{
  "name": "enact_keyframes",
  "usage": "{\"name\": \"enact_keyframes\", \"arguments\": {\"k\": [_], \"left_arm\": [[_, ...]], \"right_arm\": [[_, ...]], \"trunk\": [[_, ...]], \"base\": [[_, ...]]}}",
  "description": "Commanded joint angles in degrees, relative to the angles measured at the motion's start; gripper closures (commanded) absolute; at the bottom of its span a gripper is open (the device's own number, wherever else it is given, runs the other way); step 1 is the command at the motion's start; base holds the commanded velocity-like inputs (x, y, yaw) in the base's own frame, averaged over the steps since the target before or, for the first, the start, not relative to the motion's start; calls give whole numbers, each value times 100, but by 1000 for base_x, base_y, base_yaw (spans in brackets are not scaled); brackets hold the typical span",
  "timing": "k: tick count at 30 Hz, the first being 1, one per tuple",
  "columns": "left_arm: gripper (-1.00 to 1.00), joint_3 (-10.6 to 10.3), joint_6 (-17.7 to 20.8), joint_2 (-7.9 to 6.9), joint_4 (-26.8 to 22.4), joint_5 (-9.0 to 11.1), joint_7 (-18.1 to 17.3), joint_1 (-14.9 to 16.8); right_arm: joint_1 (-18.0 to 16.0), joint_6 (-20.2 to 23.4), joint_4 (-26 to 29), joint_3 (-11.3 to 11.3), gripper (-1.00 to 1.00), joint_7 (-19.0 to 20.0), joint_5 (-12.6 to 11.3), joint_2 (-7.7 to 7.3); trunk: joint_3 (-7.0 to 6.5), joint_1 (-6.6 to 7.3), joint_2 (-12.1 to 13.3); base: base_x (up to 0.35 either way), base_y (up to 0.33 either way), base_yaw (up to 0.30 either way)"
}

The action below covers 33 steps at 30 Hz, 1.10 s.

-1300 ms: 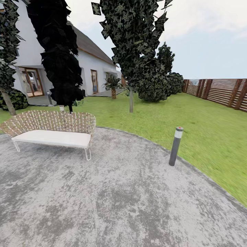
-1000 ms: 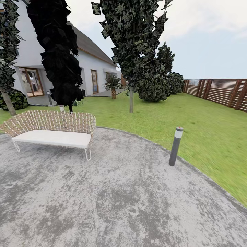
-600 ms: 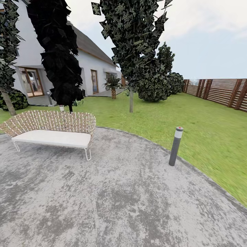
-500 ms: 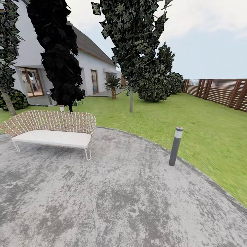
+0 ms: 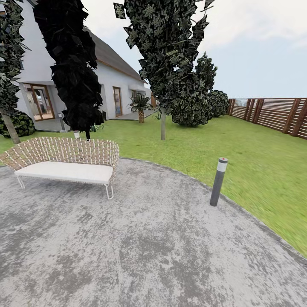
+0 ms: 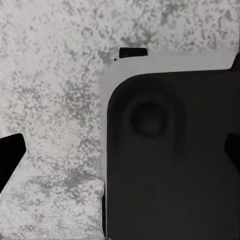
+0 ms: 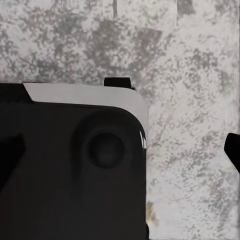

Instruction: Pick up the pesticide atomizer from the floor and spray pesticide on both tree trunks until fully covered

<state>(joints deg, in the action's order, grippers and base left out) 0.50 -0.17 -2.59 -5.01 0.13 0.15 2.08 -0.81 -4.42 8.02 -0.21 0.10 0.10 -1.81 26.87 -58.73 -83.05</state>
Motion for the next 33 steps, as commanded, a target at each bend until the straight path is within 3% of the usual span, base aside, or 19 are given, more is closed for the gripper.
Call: {"name": "enact_keyframes", "arguments": {"k": [1,2,8,15,21,26,29,33], "left_arm": [[-100,32,-29,-33,-34,3,0,36],[-100,47,-55,-63,-747,3,1,132],[-100,111,-675,-75,-957,-4,14,570],[-100,120,-800,-73,-967,7,22,1148],[-100,120,-825,-48,-969,41,21,1483],[-100,138,-882,-75,-947,47,14,1504],[-100,119,-1349,-120,-877,54,-54,1487],[-100,126,-1409,-132,-872,54,-63,1488]], "right_arm": [[-4,-53,28,-3,-100,2,0,-11],[-5,-1098,649,-4,-100,3,0,-15],[-7,-1137,1757,-12,-100,5,-1,-36],[-90,-1139,2471,-22,-100,7,2,-165],[-146,-1140,2687,-16,-100,9,14,-200],[-154,-1140,2694,-13,-100,21,23,-205],[-156,-1140,2672,-4,-100,28,33,-206],[-156,-1140,2649,2,-100,30,34,-206]], "trunk": [[6,0,-3],[6,0,-3],[6,0,-3],[6,0,-3],[6,0,-3],[6,0,-3],[6,0,-3],[6,0,-3]], "base": [[0,0,0],[0,0,0],[0,0,0],[0,0,0],[0,0,0],[0,0,0],[0,0,0],[0,0,0]]}}
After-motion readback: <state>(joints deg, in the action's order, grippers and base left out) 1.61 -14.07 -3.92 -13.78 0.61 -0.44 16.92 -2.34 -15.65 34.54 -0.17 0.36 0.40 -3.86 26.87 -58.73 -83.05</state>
